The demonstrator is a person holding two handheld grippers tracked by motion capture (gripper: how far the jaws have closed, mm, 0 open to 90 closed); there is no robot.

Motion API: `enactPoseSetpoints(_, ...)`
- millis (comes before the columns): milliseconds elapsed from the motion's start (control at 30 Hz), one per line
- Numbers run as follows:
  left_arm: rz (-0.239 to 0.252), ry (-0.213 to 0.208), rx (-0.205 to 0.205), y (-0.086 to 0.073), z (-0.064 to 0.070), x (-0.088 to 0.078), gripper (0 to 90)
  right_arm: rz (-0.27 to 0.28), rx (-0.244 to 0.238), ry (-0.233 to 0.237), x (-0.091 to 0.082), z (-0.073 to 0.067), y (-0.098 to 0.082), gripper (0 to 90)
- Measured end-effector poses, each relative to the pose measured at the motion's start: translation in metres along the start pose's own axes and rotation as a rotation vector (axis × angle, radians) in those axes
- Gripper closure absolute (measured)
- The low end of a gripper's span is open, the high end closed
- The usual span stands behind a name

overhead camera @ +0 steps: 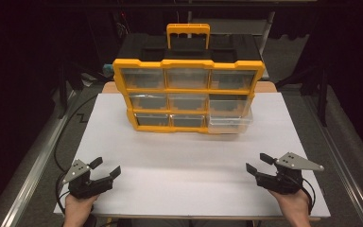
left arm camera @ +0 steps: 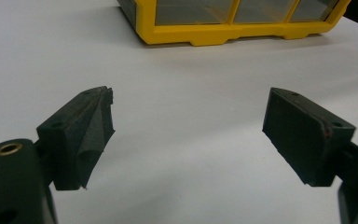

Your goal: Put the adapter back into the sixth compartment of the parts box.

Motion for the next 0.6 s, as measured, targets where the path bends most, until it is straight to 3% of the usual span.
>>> enactPoseSetpoints(400,0.003,0.003,0.000,0.000,0.000,0.000,17.2,0.024,0.046,-0.075,-0.011,0.029,-0.025,33.3)
enactPoseSetpoints(600,0.004,0.003,0.001,0.001,0.000,0.000,17.2,0.044,0.069,-0.100,-0.019,0.037,-0.032,30.9)
Point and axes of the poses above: each handheld gripper's, and its own axes: x roughly forward along the jaws, y roughly out of its top, z roughly to its right, the point moved 10 cm from there along x, roughly forward along the jaws, and after that the axes turned 10 degrees about z, right-handed, at the moved point
